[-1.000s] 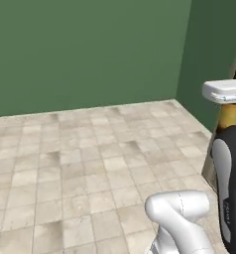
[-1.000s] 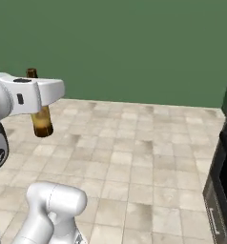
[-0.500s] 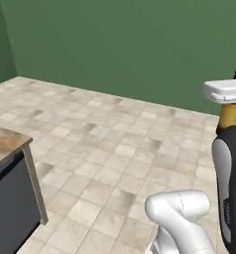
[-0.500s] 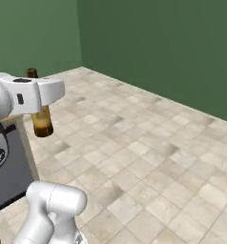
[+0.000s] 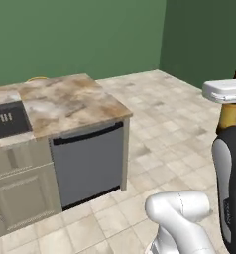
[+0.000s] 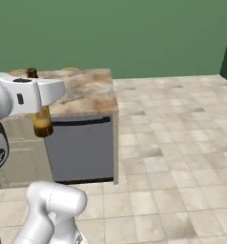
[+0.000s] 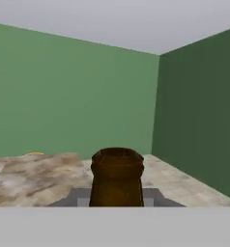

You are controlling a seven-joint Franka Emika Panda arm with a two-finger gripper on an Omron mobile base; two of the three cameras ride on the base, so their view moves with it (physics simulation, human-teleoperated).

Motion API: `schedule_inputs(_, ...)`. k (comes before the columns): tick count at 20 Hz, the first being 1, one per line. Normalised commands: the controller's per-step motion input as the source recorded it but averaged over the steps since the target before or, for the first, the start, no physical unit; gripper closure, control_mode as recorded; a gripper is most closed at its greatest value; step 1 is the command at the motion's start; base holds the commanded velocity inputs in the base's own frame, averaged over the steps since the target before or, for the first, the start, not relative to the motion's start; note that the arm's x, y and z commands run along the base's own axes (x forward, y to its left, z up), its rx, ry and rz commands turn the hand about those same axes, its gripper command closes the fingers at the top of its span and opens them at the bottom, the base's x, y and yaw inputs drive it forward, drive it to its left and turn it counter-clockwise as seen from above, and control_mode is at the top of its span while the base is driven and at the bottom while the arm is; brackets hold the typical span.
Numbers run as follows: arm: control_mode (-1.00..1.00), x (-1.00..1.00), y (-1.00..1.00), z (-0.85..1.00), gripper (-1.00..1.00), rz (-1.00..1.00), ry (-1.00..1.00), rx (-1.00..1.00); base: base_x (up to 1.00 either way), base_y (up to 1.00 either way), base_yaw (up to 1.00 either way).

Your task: Get the candle and the beer from the cabinet and move them to the dining counter.

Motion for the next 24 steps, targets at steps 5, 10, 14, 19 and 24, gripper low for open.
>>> schedule_inputs(5, 1.00, 0.00, 0.00, 0.00, 1.00, 0.00, 0.00, 0.00, 0.17, -0.06, 0.97)
schedule_inputs(10, 1.00, 0.00, 0.00, 0.00, 1.00, 0.00, 0.00, 0.00, 0.23, -0.04, 0.95)
schedule_inputs(14, 1.00, 0.00, 0.00, 0.00, 1.00, 0.00, 0.00, 0.00, 0.40, -0.13, 0.82)
schedule_inputs(19, 1.00, 0.00, 0.00, 0.00, 1.00, 0.00, 0.00, 0.00, 0.50, -0.93, 0.23)
schedule_inputs(24, 1.00, 0.00, 0.00, 0.00, 1.00, 0.00, 0.00, 0.00, 0.37, -1.00, 0.00)
